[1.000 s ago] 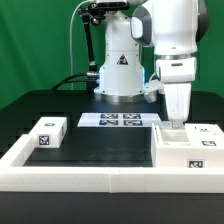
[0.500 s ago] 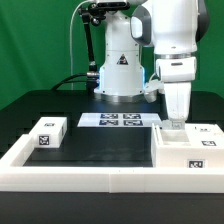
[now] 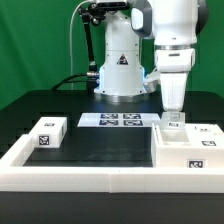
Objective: Assemble cabinet
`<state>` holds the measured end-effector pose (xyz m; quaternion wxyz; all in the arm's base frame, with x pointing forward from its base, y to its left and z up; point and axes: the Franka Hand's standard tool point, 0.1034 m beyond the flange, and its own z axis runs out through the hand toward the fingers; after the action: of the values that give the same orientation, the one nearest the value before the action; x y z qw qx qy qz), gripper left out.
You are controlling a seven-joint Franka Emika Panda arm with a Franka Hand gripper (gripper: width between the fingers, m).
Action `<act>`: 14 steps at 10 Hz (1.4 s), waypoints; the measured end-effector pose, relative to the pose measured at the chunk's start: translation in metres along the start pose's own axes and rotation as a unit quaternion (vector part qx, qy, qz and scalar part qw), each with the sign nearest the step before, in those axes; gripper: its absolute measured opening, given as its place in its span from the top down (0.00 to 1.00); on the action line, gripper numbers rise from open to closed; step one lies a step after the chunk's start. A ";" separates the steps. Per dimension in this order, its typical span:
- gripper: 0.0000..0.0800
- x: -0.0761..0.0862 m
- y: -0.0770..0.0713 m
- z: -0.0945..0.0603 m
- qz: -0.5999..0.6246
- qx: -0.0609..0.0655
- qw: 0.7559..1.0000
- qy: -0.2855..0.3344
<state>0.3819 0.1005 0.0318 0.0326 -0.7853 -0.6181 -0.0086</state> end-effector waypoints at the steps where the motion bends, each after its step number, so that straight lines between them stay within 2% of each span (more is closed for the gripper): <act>1: 0.91 -0.002 0.000 -0.009 -0.003 0.000 1.000 -0.008; 2: 0.91 -0.005 0.007 -0.018 -0.005 -0.001 1.000 -0.016; 4: 0.91 -0.008 0.022 -0.025 -0.006 -0.008 1.000 -0.015; 6: 0.91 -0.017 0.039 -0.030 -0.025 -0.006 1.000 -0.017; 9: 0.91 -0.018 0.038 -0.029 -0.022 -0.005 1.000 -0.018; 12: 0.91 -0.011 0.059 -0.030 -0.020 -0.004 1.000 -0.015; 14: 0.91 -0.010 0.059 -0.028 -0.019 -0.003 1.000 -0.014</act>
Offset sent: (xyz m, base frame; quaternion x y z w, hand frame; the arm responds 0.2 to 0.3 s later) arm 0.0217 -0.0044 0.0150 -0.0036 0.0121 -0.0111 0.9999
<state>0.4378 0.0748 0.0568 0.0216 -0.7734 -0.6335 0.0005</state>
